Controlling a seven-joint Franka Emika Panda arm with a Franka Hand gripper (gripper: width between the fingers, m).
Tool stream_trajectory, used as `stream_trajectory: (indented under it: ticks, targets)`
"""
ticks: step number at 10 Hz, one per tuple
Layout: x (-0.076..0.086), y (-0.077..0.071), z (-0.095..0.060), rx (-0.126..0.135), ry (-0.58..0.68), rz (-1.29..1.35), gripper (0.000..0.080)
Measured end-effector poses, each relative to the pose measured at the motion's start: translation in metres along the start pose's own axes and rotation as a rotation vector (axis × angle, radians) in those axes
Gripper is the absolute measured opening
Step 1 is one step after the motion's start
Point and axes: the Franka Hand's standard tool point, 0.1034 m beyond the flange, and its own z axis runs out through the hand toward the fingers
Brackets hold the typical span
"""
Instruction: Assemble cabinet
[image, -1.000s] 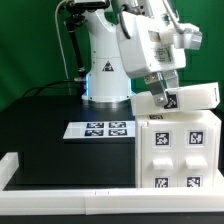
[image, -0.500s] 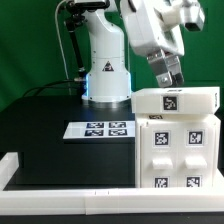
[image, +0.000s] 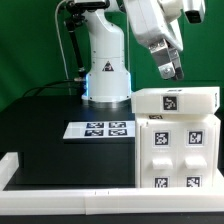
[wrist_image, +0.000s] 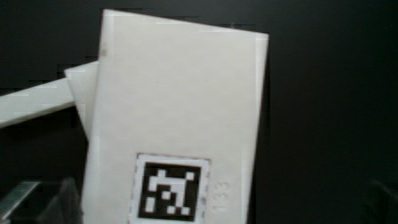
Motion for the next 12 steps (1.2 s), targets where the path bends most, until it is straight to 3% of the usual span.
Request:
stream_trajectory:
  ticks: [1, 4, 8, 11, 12]
  targets:
    - [0.0, -0.004, 0.0, -0.003, 0.002, -0.207, 0.0797]
    - [-0.006, 0.002, 0.003, -0.056, -0.018, -0.532, 0.0797]
    - [-0.006, 0.002, 0.003, -0.066, -0.015, -0.846, 0.0797]
    - [-0.013, 0.001, 0.0, -0.123, -0.024, -1.415, 0.0797]
    - [-0.014, 0.002, 0.001, -0.117, -0.019, -1.487, 0.0797]
